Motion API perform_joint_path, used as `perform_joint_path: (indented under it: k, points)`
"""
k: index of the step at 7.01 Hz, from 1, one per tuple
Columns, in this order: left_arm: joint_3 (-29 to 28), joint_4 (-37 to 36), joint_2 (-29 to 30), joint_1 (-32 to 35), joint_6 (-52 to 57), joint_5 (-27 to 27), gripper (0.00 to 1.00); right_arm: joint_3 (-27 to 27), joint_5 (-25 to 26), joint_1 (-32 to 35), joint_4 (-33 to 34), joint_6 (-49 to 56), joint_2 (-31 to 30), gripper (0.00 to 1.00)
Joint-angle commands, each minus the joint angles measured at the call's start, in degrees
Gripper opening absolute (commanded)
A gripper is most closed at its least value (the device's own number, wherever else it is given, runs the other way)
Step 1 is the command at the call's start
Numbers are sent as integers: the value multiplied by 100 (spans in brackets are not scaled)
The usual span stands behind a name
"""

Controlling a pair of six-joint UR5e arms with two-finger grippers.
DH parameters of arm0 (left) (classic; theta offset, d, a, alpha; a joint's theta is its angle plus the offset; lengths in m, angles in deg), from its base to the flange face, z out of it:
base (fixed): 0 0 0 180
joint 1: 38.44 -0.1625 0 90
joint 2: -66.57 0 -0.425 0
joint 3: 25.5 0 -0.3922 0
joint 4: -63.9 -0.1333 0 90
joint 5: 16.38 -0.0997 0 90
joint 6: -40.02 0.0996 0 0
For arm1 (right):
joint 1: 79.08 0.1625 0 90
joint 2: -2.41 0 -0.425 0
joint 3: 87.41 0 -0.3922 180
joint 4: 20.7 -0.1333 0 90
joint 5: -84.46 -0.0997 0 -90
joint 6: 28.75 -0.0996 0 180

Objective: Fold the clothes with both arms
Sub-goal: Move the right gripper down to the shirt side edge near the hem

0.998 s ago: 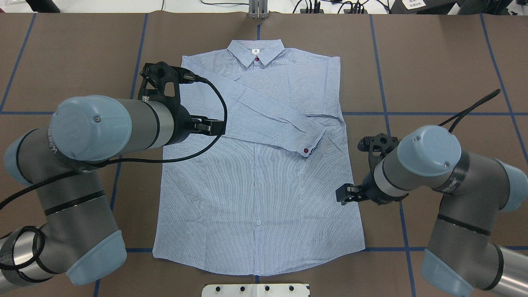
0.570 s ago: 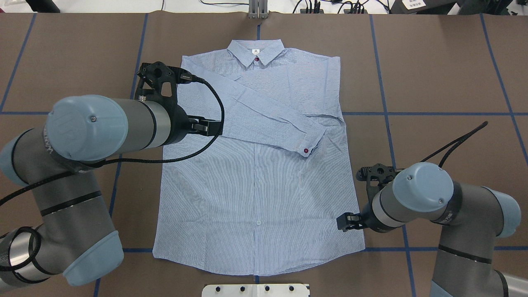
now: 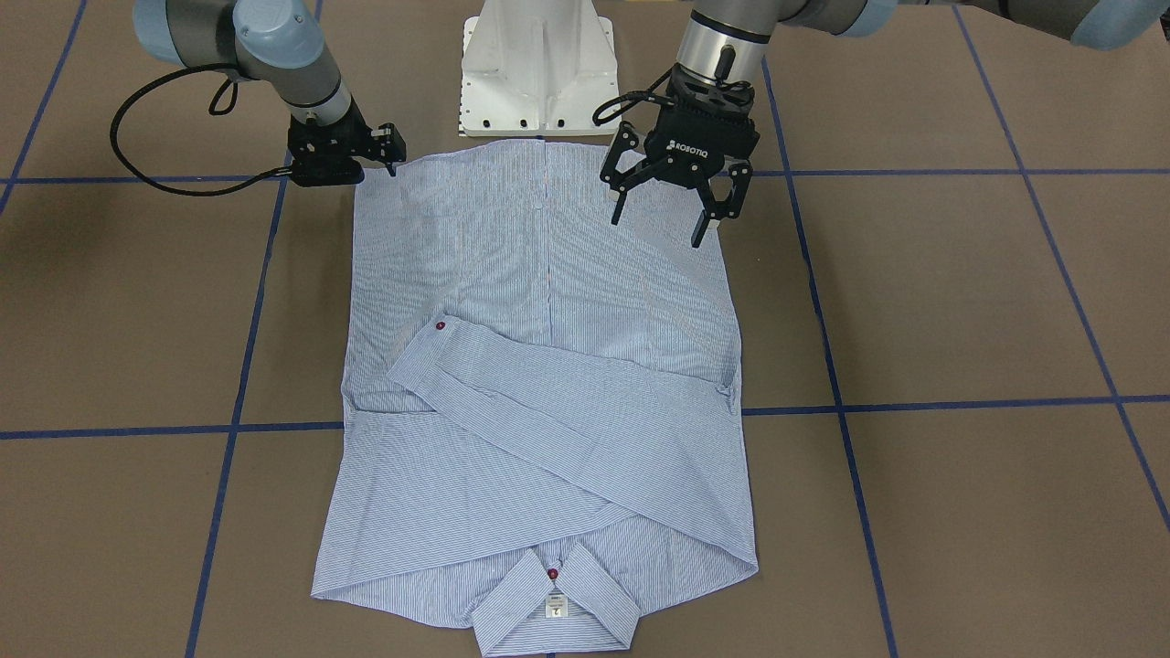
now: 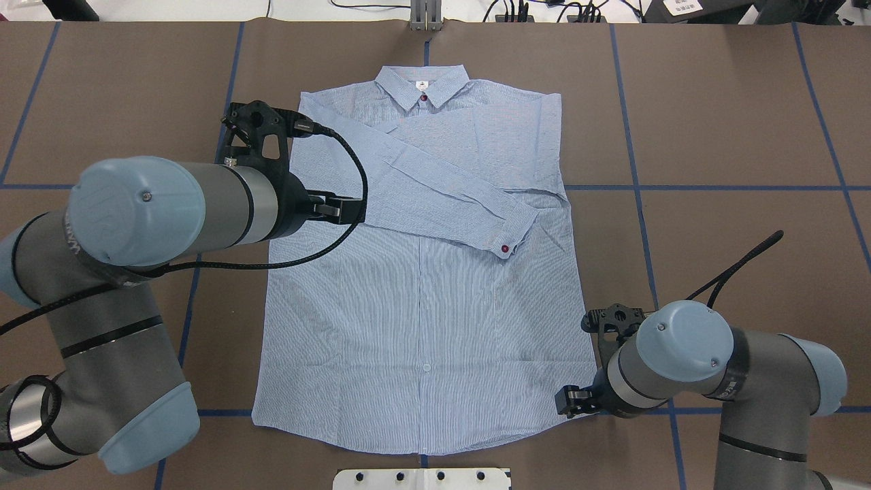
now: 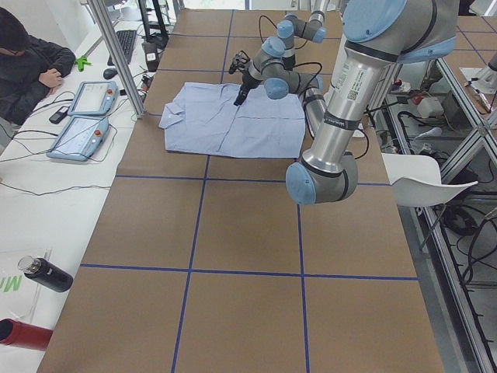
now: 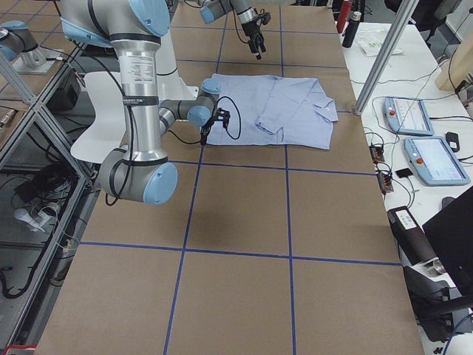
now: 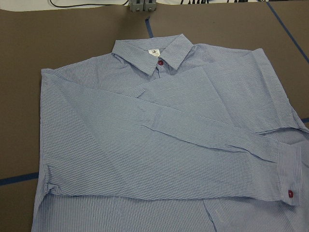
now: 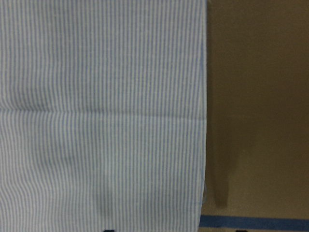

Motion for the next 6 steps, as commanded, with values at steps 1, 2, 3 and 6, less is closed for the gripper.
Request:
perform_joint_path:
  k: [1, 2, 3, 6]
  points:
    - [22, -20, -20, -7, 0, 0, 98, -94, -33, -12, 3, -4, 2, 68]
    - [22, -20, -20, 2, 0, 0, 98, -121, -33, -12, 3, -4, -7, 64]
    - [22, -20, -20, 2, 0, 0, 98, -138, -42, -12, 3, -4, -7, 63]
    - [22, -20, -20, 2, 0, 0, 98, -139, -33, -3, 3, -4, -16, 0]
